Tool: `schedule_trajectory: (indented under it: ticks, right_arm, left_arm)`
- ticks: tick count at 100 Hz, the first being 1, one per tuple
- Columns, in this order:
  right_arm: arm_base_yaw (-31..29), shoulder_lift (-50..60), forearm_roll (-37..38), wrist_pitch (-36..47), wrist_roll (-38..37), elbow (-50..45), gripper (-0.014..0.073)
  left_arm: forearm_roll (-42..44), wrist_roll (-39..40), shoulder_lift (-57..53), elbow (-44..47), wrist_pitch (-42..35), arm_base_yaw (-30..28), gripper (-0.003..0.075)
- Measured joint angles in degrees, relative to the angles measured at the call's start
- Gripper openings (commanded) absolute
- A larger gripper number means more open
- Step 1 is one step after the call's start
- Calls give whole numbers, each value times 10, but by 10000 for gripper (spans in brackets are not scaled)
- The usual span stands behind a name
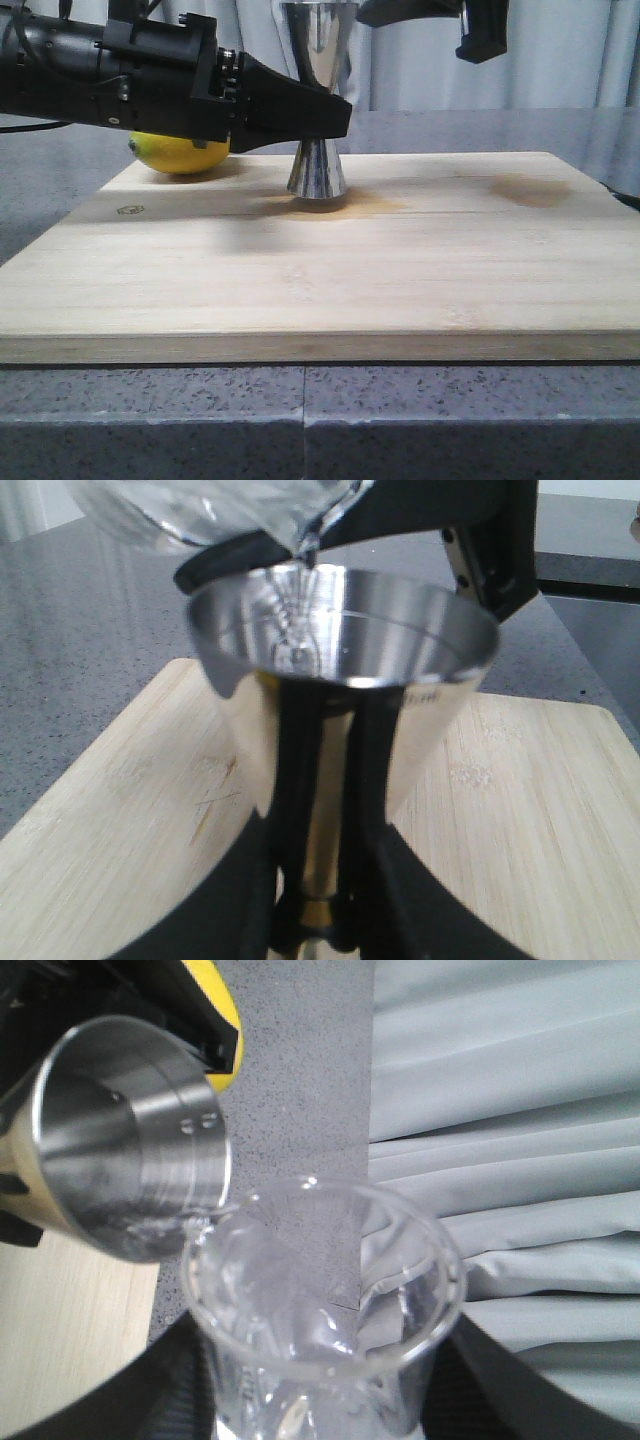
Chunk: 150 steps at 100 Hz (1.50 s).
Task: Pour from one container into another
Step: 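Tilt the beaker with the right gripper, pouring liquid into the jigger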
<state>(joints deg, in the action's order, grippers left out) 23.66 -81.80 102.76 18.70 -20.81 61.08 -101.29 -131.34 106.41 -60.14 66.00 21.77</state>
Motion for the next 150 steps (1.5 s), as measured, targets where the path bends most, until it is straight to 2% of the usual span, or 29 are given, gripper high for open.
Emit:
schedule_trajectory:
  ticks: [135, 150]
  right_arm:
    - [0, 0, 29, 2, 1, 1, 289]
    - [0, 0, -15, 2, -7, 1, 289]
  left_arm:
    - [0, 0, 0, 0, 0, 0, -19]
    - [0, 0, 0, 0, 0, 0, -19]
